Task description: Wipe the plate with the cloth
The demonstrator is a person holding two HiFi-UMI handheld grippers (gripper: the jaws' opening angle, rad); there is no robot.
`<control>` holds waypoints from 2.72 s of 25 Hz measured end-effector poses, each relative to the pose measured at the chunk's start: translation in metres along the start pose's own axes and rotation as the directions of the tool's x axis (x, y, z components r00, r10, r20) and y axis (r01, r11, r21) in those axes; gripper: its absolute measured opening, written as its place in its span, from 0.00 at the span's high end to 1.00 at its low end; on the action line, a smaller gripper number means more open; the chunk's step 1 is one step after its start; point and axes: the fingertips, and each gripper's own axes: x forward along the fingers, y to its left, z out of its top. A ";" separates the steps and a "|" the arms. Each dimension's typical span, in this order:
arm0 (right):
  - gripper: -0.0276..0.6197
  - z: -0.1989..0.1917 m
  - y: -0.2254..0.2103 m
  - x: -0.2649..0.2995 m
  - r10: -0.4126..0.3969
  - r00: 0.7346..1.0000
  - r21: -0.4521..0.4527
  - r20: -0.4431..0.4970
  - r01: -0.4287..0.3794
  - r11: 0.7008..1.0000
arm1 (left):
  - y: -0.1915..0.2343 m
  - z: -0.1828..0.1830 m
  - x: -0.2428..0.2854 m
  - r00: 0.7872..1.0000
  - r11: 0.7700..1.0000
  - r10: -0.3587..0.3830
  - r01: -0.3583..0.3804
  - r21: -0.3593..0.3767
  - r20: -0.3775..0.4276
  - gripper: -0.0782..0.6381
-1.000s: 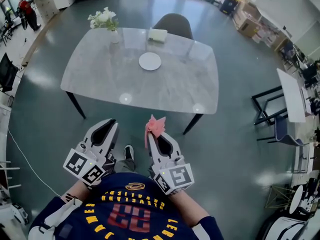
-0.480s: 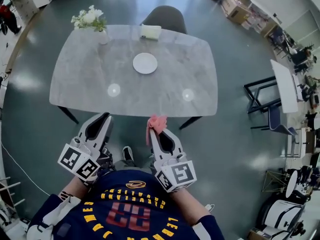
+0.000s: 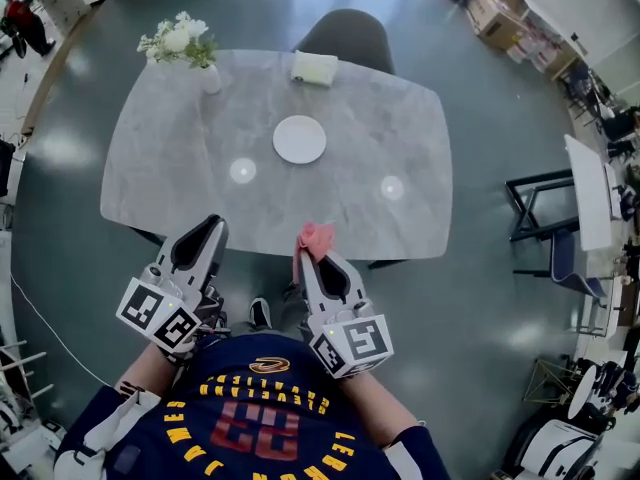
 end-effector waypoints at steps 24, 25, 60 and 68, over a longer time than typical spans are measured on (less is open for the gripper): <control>0.89 -0.014 -0.183 0.234 0.021 0.974 0.085 -0.226 -0.001 0.996 | 0.175 -0.093 0.206 0.913 0.987 0.127 -0.155 -0.042 -0.387 0.83; 0.89 -0.017 -0.187 0.242 0.010 0.971 0.088 -0.238 0.012 0.996 | 0.184 -0.102 0.211 0.904 0.985 0.121 -0.160 -0.062 -0.409 0.83; 0.89 -0.190 -0.230 0.360 -0.099 0.767 -0.025 -0.634 0.108 0.994 | 0.258 -0.273 0.264 0.669 0.820 -0.047 -0.398 -0.411 -0.742 0.84; 0.90 -0.179 -0.208 0.380 -0.081 0.796 -0.031 -0.600 0.078 0.996 | 0.260 -0.274 0.262 0.669 0.812 -0.039 -0.412 -0.414 -0.742 0.84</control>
